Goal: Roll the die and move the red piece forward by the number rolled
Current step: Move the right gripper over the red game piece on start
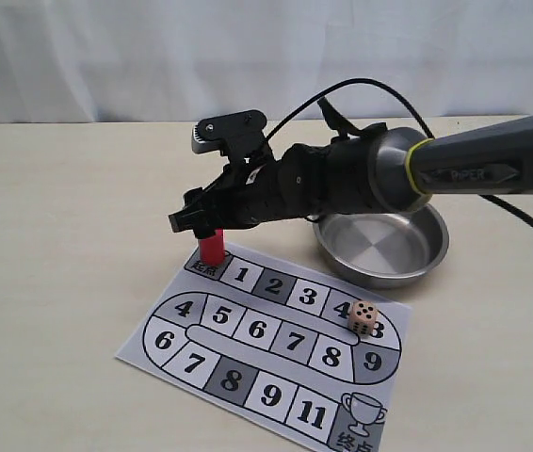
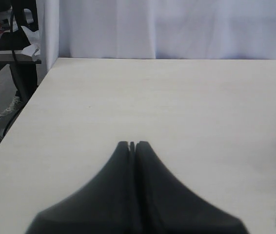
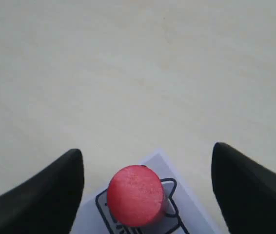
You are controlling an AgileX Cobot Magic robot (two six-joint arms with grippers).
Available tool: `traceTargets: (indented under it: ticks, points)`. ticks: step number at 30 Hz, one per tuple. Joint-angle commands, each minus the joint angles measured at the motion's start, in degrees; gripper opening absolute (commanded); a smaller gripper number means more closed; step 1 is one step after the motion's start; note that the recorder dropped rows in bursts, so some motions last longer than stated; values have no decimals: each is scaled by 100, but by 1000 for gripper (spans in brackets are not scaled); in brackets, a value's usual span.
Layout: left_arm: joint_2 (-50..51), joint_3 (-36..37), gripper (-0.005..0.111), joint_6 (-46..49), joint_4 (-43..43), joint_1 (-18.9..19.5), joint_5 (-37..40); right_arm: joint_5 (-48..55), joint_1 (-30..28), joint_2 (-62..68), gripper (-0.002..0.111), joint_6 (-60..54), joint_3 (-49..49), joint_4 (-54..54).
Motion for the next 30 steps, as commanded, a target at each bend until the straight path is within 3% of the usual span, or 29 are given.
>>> traceTargets:
  ticks: [1, 9, 24, 26, 30]
  points:
    - [-6, 11, 0, -32, -1, -1, -69, -247, 10, 207, 69, -59, -16, -38]
    - [-6, 11, 0, -32, -1, -1, -69, -699, 184, 405, 69, -177, -16, -38]
    - [-6, 11, 0, -32, -1, -1, -69, -643, 186, 594, 68, -204, -16, -38]
    - [-6, 11, 0, -32, -1, -1, -69, -630, 186, 594, 64, -204, -16, -38]
    - [-6, 11, 0, -32, -1, -1, -69, -526, 186, 594, 40, -204, -16, -38]
